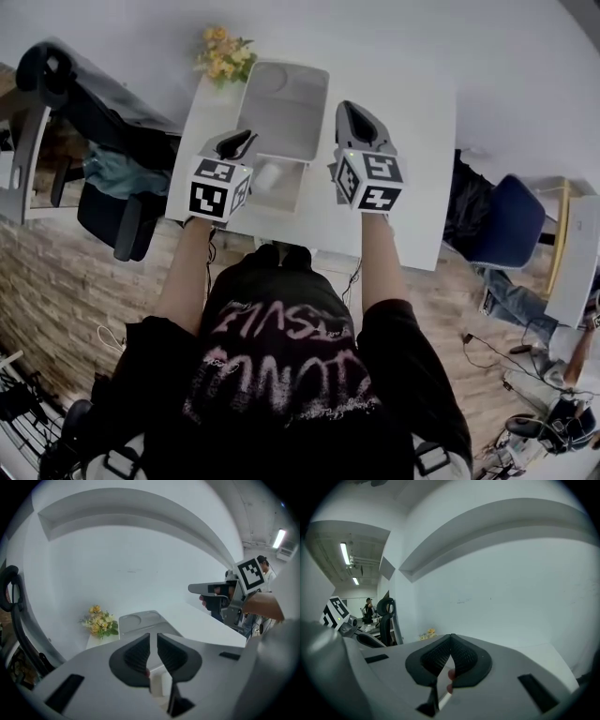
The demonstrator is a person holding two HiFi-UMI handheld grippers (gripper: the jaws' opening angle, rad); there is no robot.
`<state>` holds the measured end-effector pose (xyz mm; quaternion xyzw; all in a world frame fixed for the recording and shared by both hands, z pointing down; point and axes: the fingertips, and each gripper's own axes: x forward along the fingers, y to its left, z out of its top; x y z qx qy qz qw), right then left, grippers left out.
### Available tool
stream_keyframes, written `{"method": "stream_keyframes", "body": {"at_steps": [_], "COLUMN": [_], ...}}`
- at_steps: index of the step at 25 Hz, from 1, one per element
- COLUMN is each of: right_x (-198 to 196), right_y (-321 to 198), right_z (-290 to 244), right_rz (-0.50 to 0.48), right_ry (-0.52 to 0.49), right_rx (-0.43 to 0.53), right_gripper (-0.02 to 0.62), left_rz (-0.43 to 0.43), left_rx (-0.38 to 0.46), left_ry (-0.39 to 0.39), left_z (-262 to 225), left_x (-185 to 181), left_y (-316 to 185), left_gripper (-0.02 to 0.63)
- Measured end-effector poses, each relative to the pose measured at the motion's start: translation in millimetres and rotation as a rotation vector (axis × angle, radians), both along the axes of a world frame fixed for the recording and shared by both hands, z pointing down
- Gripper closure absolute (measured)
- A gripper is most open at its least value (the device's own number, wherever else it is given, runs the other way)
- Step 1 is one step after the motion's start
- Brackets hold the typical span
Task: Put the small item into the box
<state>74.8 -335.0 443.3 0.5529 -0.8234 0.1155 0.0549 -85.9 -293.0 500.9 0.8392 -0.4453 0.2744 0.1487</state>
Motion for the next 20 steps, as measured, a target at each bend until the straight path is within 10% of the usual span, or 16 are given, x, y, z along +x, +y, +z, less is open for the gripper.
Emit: {"method": "stream_keyframes", "body": {"at_steps": [20], "right_x": [12], "right_y": [-3], "right_z": [-50], "right_rz": [0.030], "right_ry": [0.028], "right_rx": [0.101], "right_gripper": [0.586], "left_rz": [-0.017], "left_rx": [0.225], "left_ry": [0.054], "left_z": [-87], "left_x": [9], "left_y": [-35], "left_gripper": [0.603]}}
